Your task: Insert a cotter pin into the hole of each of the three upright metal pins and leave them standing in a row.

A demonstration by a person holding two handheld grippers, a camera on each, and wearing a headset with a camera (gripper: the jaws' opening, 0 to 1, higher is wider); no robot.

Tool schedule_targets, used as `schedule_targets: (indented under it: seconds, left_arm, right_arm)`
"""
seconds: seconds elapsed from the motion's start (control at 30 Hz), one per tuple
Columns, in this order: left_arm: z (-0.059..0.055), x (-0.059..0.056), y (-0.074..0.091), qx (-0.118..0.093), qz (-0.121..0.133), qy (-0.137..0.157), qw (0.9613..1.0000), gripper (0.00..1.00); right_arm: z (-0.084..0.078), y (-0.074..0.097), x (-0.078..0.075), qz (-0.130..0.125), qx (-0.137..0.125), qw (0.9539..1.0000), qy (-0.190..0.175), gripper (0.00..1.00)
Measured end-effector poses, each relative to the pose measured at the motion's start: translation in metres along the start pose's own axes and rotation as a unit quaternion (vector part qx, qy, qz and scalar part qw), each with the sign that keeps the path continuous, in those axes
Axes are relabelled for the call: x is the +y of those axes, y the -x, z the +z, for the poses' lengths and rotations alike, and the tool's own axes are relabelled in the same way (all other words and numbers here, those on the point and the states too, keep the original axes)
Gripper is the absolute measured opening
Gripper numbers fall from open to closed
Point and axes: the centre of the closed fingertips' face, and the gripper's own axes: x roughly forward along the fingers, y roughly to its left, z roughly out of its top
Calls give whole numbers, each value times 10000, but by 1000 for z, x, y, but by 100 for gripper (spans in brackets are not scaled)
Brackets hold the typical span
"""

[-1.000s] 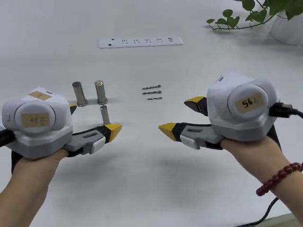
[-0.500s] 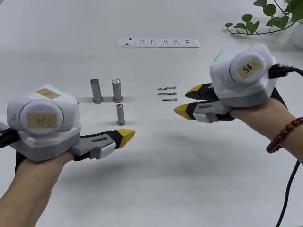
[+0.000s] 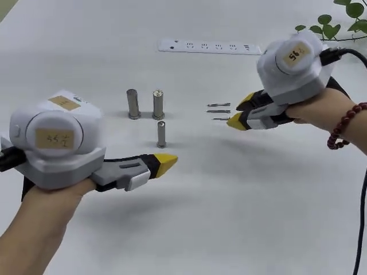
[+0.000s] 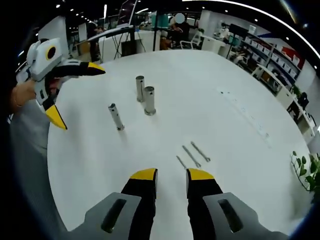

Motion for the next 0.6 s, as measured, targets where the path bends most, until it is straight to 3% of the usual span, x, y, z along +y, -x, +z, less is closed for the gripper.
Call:
schedule_targets:
  seconds: [0.17,0.37,0.5,0.6]
  left_arm:
    - [-4,0,3,58,-81,79,9999,99]
    - [-9,2,6,124,-74,36,9999,99]
    - [-13,1,7,156,-119,-12,9998,99]
    - [-19,-2,4,230,-185,-29,9996,99]
  right_arm:
    - [1,-12,-7,116,32,9999,-46,16]
    - [-11,-27,-7,232,340,9991,90,13]
    - [-16,-34,-12,179,467,9982,331,12]
    - [-18,-38,-16,245,491,9983,181,10]
